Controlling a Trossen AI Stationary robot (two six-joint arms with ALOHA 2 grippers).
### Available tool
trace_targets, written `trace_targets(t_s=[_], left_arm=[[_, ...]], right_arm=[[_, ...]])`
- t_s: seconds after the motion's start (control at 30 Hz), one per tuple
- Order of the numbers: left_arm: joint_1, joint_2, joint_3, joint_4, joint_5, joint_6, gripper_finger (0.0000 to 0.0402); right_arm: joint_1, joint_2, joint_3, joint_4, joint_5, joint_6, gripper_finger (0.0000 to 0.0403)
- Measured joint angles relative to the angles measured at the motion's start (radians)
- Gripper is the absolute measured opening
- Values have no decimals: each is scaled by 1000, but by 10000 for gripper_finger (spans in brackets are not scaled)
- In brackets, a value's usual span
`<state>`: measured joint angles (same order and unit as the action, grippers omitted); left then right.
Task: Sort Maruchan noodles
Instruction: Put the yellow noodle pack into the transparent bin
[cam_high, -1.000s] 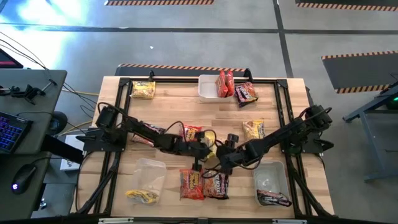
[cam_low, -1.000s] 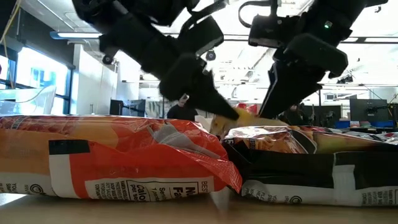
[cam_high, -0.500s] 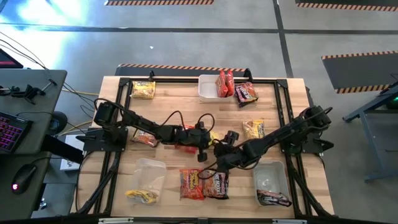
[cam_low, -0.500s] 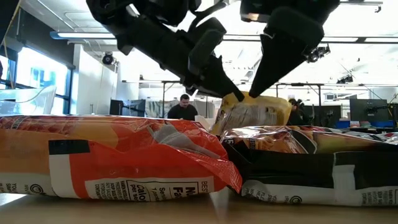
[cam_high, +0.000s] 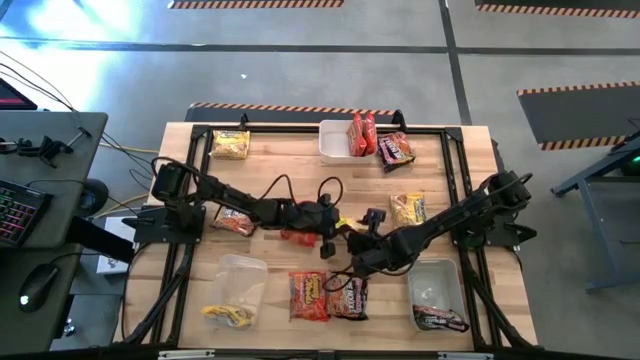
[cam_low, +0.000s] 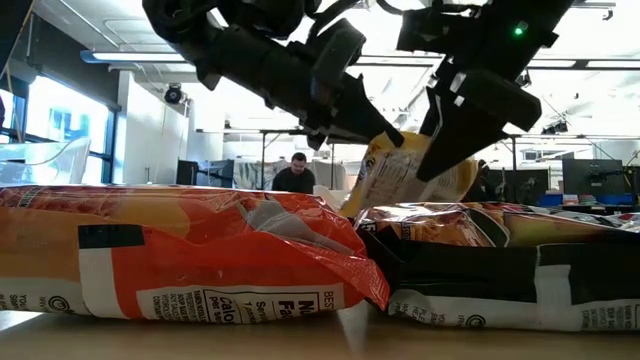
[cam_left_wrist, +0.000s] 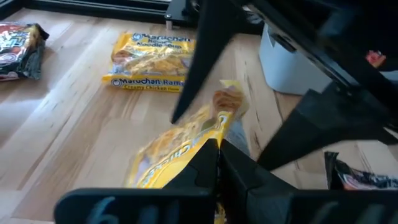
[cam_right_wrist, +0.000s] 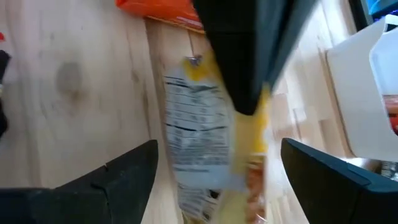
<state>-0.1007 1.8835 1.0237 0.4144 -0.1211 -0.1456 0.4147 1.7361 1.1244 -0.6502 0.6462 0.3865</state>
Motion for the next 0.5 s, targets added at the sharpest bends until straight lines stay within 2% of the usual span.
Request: trace_targets(t_s=[0.2, 0.33, 0.4, 0.5], left_arm=[[18, 0, 0, 5, 10, -19, 0], [23, 0, 0, 12, 31, -28, 0], [22, 0, 3, 8, 32, -28, 0], [22, -1, 10, 10, 36, -20, 0]], right_arm=[[11, 0, 0, 13, 1, -6, 323], [4, 0, -11, -5, 45, -2, 321], [2, 0, -16, -7, 89, -3, 316], [0, 0, -27, -7, 102, -4, 297]])
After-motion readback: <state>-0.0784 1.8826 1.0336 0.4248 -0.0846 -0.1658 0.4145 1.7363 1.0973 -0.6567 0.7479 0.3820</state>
